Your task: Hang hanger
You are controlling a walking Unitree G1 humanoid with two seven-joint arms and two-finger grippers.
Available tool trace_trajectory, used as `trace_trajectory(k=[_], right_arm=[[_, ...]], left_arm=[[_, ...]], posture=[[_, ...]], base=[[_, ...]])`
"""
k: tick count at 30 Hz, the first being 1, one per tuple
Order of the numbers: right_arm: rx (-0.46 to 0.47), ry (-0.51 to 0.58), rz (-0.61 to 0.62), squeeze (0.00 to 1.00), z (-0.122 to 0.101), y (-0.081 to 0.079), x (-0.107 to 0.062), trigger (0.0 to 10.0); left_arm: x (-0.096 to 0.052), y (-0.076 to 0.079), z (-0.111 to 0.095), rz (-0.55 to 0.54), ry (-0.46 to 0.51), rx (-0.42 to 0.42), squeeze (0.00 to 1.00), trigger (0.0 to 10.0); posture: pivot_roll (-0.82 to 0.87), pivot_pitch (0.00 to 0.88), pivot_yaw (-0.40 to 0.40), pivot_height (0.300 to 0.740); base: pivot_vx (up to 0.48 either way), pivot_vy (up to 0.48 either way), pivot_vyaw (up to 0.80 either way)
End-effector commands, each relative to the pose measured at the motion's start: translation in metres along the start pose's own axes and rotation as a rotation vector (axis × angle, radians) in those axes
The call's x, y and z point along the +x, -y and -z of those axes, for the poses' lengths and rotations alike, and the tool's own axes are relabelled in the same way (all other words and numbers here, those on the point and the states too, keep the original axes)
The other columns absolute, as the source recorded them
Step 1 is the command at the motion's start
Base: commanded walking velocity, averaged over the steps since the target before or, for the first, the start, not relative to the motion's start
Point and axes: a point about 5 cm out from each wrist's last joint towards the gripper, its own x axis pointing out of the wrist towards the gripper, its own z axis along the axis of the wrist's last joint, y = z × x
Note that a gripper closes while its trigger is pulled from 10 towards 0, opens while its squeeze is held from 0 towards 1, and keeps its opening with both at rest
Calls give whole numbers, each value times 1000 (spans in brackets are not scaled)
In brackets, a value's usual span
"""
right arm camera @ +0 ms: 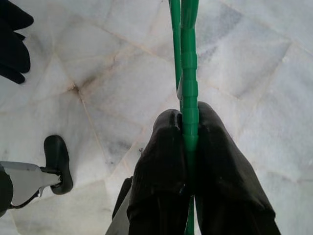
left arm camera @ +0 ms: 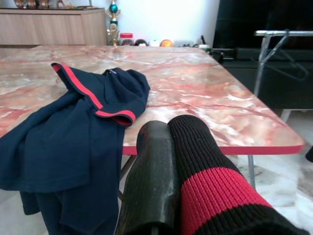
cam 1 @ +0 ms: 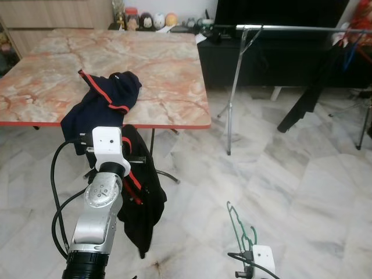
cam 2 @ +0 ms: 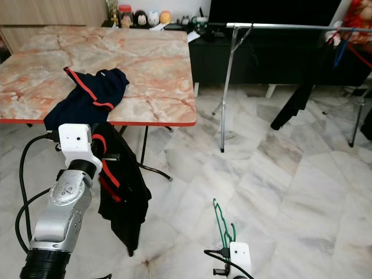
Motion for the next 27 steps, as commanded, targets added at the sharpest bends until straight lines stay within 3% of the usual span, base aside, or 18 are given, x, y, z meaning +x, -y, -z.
trace_trajectory(k=[1,13,23,25,27], right_arm=[[13,-9,2,0,0,-1,0,10000],[30,-5,13,0,0,3,0,10000],[35,-6,11,0,1,1,0,10000],[31,-8,8,0,1,1,0,10000],[30,-8,7,0,1,0,0,10000]], left_arm=[[2,3,-10,17,37,13,0,10000],[11,1,-27,7,84,-15,0,10000],[36,-5,-66,42,183,11,0,10000],[50,-8,-82,51,225,23,0,10000],[54,-10,-86,48,236,29,0,10000]], posture=[[62,0,-61,740],[58,0,-61,740],[69,0,-62,740],[72,0,-61,740],[72,0,-61,740]], base=[[300,0,0],[317,0,0],[318,0,0],[319,0,0],[319,0,0]])
